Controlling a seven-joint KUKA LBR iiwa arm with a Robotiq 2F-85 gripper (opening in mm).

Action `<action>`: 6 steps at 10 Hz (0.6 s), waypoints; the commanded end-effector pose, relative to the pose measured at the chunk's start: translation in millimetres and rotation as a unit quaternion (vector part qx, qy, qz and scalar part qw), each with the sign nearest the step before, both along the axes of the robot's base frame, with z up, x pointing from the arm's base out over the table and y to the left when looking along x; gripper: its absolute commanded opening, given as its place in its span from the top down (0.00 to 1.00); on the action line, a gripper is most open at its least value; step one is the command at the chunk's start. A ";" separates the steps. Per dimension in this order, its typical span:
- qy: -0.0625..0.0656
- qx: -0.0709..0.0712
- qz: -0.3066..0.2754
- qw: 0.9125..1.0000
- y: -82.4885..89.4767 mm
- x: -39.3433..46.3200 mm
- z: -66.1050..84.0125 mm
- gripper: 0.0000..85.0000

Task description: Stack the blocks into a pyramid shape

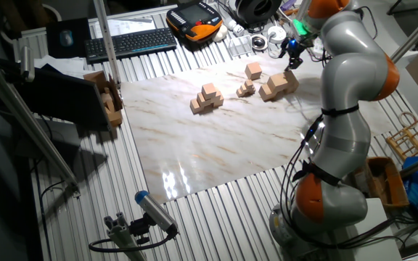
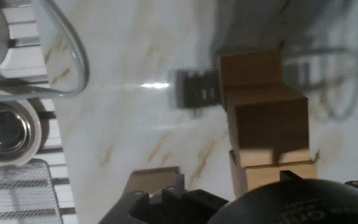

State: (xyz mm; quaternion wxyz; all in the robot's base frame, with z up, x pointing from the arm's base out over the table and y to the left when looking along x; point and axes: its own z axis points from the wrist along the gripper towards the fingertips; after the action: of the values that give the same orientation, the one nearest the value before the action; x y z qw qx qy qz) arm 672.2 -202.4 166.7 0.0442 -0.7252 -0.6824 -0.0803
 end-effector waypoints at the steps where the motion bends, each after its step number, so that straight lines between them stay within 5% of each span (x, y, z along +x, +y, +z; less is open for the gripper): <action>1: -0.005 -0.001 -0.001 1.000 1.7 1.3 -0.2 0.20; 2: -0.011 -0.004 -0.003 1.000 4.0 5.1 -2.3 0.20; 3: -0.017 -0.010 -0.004 1.000 5.3 13.0 -8.4 0.00; 4: -0.019 -0.011 -0.006 1.000 6.1 18.6 -12.9 0.00; 5: -0.018 -0.015 -0.010 1.000 7.1 22.8 -16.5 0.20; 6: -0.016 -0.018 -0.022 0.999 8.0 28.5 -22.4 0.20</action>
State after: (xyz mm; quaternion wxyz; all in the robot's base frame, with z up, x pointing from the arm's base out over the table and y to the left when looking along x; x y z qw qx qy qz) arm 701.7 -194.8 143.7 0.0181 -0.7407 -0.6668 -0.0800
